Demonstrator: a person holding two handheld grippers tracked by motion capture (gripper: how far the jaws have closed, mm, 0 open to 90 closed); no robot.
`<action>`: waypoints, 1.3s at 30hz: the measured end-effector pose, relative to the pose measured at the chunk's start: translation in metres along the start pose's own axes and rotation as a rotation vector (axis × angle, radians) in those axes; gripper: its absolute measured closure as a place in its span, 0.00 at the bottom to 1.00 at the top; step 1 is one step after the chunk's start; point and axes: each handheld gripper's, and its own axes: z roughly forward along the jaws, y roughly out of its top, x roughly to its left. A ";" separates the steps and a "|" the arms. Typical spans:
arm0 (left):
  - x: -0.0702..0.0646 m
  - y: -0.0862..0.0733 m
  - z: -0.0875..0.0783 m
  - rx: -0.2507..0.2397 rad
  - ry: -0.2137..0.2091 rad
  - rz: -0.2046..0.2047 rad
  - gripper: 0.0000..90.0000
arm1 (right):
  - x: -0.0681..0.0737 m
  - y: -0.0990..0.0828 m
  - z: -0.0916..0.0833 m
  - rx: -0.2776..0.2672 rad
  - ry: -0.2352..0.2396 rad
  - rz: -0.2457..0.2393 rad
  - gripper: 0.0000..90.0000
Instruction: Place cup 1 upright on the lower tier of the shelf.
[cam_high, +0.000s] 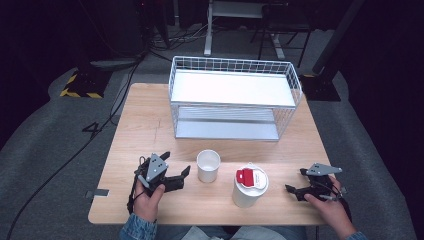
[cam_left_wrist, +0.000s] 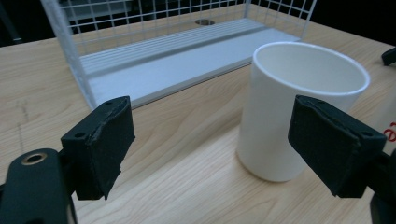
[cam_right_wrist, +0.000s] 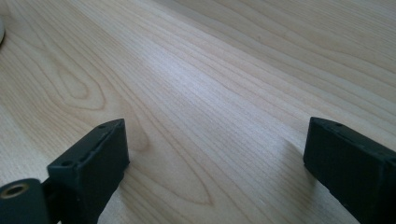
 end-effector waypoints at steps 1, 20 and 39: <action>0.000 0.000 0.000 0.000 0.000 0.000 0.17 | 0.000 0.000 0.000 0.000 0.000 0.000 0.08; -0.030 0.014 0.030 -0.004 -0.134 0.005 0.17 | 0.000 0.000 0.000 0.000 0.000 0.000 0.08; -0.045 0.009 0.069 0.007 -0.150 0.000 0.17 | 0.000 0.000 0.000 0.000 0.000 0.000 0.08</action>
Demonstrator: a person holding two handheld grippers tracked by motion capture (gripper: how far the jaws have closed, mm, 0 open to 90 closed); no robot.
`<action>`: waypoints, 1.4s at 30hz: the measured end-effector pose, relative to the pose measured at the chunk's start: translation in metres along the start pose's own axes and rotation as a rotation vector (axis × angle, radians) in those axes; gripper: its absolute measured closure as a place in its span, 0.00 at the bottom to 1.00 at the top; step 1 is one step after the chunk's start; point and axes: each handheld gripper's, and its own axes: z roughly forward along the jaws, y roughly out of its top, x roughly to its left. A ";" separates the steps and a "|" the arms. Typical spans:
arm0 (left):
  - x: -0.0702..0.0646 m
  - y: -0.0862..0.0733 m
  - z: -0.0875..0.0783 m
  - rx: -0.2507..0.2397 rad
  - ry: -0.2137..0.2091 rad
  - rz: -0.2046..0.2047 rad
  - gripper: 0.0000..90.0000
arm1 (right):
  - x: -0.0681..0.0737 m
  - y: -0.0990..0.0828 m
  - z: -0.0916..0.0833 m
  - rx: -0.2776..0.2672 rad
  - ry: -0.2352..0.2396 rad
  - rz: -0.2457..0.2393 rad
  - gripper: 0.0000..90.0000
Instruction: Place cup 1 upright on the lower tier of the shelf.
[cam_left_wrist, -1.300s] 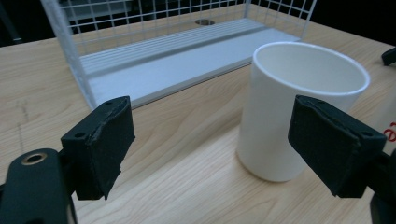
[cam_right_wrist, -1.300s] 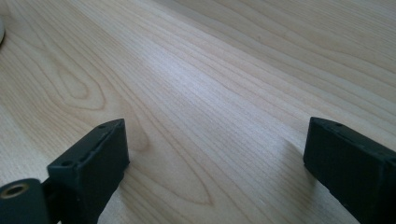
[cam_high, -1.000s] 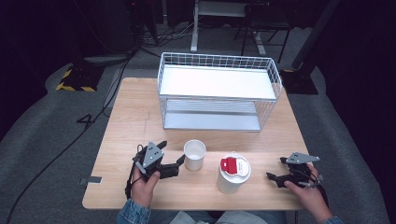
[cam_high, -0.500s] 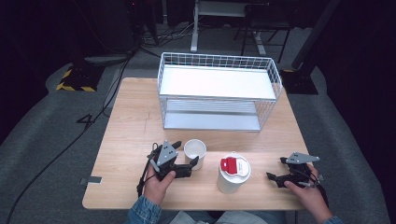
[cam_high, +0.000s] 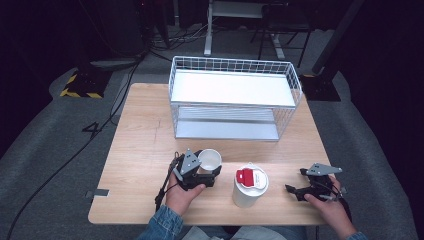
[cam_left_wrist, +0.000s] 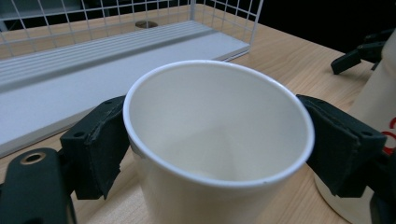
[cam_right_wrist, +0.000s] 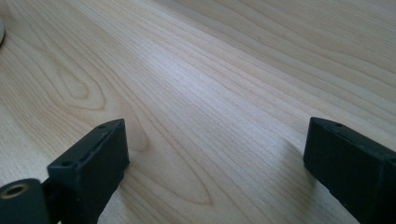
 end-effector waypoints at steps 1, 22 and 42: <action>0.000 -0.001 0.002 0.001 -0.001 -0.003 0.17 | 0.000 0.000 0.000 0.000 0.000 0.000 0.08; 0.001 -0.010 0.012 0.037 0.008 0.021 0.23 | 0.000 -0.001 -0.001 0.000 -0.003 -0.001 0.08; -0.005 0.002 0.009 0.036 -0.004 0.036 0.23 | 0.000 -0.001 -0.001 0.000 -0.003 -0.002 0.08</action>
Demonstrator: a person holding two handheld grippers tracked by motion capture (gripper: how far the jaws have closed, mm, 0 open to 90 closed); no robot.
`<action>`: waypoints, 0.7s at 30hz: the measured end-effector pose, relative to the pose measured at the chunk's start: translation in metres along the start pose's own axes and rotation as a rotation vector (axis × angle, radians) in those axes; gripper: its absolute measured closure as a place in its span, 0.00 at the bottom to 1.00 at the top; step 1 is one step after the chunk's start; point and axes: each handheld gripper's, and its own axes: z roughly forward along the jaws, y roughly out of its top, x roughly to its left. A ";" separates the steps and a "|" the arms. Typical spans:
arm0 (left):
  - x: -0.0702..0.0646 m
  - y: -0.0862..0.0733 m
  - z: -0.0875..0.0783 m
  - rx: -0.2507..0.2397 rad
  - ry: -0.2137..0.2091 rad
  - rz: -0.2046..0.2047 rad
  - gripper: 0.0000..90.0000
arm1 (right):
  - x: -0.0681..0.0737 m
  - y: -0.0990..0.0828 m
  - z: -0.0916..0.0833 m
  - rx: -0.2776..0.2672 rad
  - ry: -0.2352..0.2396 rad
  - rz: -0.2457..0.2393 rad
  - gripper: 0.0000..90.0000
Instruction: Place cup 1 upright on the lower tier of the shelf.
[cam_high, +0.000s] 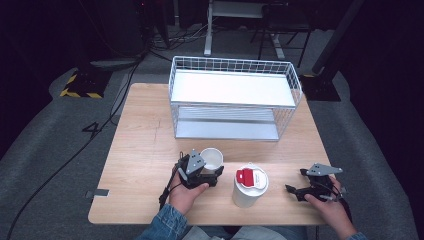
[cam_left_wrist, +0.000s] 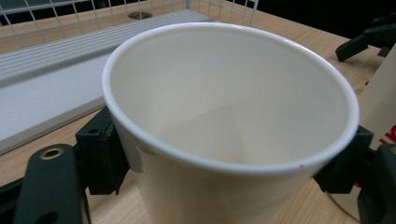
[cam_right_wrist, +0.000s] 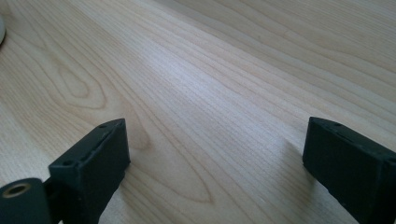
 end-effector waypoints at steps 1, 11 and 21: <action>0.000 0.000 0.000 0.000 0.000 0.000 0.23 | 0.000 0.000 0.000 0.000 0.000 0.000 0.08; -0.003 0.018 -0.004 -0.010 0.002 -0.003 0.23 | 0.000 0.000 0.000 0.000 0.000 0.000 0.08; 0.012 0.035 0.002 -0.055 0.060 -0.025 0.23 | 0.000 0.000 0.000 0.000 0.000 0.000 0.08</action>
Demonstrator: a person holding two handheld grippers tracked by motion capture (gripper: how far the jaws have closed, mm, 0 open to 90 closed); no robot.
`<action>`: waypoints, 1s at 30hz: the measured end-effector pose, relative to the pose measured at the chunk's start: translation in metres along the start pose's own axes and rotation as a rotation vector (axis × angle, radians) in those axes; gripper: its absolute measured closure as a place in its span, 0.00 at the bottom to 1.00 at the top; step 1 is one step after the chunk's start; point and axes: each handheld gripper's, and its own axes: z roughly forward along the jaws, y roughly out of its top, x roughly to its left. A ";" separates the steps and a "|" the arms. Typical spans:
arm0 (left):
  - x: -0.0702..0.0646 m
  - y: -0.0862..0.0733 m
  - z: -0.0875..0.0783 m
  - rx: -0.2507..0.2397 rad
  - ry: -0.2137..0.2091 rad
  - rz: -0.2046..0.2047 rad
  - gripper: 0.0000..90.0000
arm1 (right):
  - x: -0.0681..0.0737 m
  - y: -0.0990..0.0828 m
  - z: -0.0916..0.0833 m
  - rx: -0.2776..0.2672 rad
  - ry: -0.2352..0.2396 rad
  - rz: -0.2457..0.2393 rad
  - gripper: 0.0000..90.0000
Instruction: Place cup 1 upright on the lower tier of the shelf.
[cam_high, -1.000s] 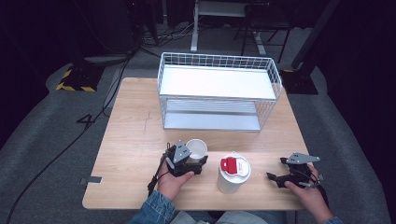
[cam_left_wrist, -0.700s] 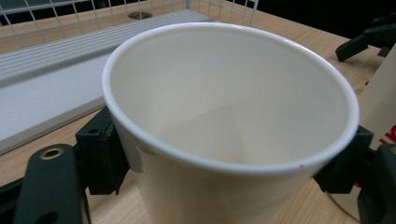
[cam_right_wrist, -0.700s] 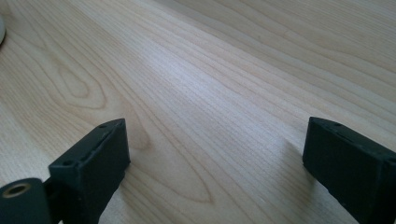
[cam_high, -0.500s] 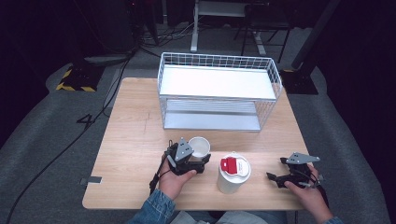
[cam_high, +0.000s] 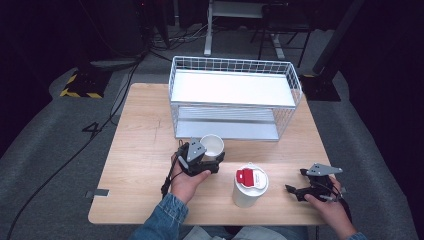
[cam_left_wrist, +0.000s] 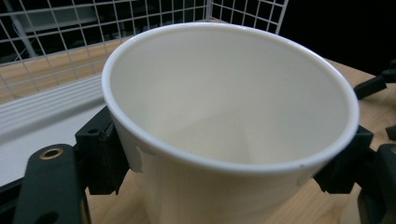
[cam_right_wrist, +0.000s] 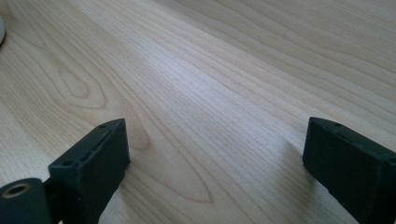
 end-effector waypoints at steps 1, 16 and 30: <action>0.004 0.004 0.003 -0.009 0.005 0.002 0.23 | 0.000 0.000 0.000 0.000 0.000 0.000 0.08; 0.027 0.019 0.033 -0.023 0.081 -0.053 0.23 | 0.000 0.000 0.000 0.001 0.001 0.000 0.08; 0.050 0.020 0.072 -0.048 0.110 -0.041 0.23 | -0.001 0.001 0.001 0.001 0.003 0.000 0.08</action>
